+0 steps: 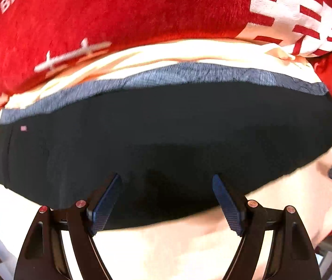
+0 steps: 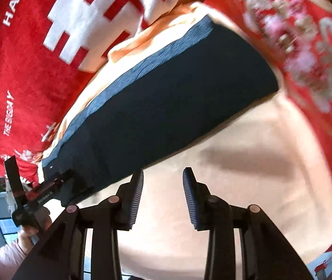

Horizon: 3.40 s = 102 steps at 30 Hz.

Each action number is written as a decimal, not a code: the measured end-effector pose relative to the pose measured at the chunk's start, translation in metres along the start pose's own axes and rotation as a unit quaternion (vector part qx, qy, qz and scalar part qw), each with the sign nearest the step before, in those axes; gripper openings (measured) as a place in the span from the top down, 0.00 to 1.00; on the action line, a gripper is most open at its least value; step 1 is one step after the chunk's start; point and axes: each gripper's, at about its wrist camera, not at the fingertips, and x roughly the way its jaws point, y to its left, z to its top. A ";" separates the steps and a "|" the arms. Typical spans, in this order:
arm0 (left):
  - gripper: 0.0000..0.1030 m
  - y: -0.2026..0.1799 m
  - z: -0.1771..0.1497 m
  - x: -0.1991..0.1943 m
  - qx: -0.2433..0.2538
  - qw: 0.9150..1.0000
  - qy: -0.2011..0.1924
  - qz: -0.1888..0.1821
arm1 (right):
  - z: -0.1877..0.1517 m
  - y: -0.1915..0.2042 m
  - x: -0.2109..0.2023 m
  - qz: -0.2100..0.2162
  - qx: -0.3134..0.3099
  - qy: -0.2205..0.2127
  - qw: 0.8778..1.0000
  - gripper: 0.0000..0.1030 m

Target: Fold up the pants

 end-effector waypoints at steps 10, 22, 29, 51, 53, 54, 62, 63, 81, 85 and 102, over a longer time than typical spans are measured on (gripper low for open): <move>0.22 0.105 -0.052 -0.015 -0.041 0.999 0.004 -0.011 | -0.042 0.080 0.045 0.035 -0.036 0.042 0.998 0.55; 0.22 0.317 -0.043 -0.013 -0.079 0.992 -0.041 0.089 | -0.135 0.244 0.172 0.138 -0.056 0.112 0.983 0.55; 0.12 0.393 -0.031 0.020 -0.108 0.987 -0.040 0.109 | -0.144 0.260 0.215 0.151 -0.005 0.090 0.984 0.55; 0.08 0.424 -0.035 0.011 -0.112 0.990 -0.038 0.076 | -0.147 0.255 0.181 0.094 -0.034 0.098 0.990 0.71; 0.08 0.423 -0.032 0.008 -0.117 0.989 -0.043 0.075 | -0.133 0.257 0.159 0.077 -0.057 0.072 0.993 0.71; 0.08 0.422 -0.029 0.007 -0.114 0.989 -0.047 0.078 | -0.122 0.259 0.151 0.069 -0.068 0.058 0.994 0.71; 0.08 0.420 -0.032 0.017 -0.105 0.988 -0.041 0.103 | -0.042 0.337 0.166 0.048 -0.198 0.048 0.978 0.71; 0.08 0.423 -0.037 0.019 -0.112 0.989 -0.041 0.092 | -0.035 0.358 0.176 0.055 -0.223 0.059 0.971 0.71; 0.08 0.443 -0.067 0.026 -0.158 0.982 -0.100 0.016 | -0.065 0.598 0.389 0.010 -0.516 0.161 0.842 0.69; 0.08 0.444 -0.069 0.026 -0.158 0.982 -0.106 0.012 | -0.063 0.602 0.403 0.000 -0.530 0.151 0.835 0.49; 0.08 0.455 -0.074 0.024 -0.181 0.979 -0.093 0.006 | -0.115 0.647 0.368 -0.061 -0.618 0.046 0.783 0.86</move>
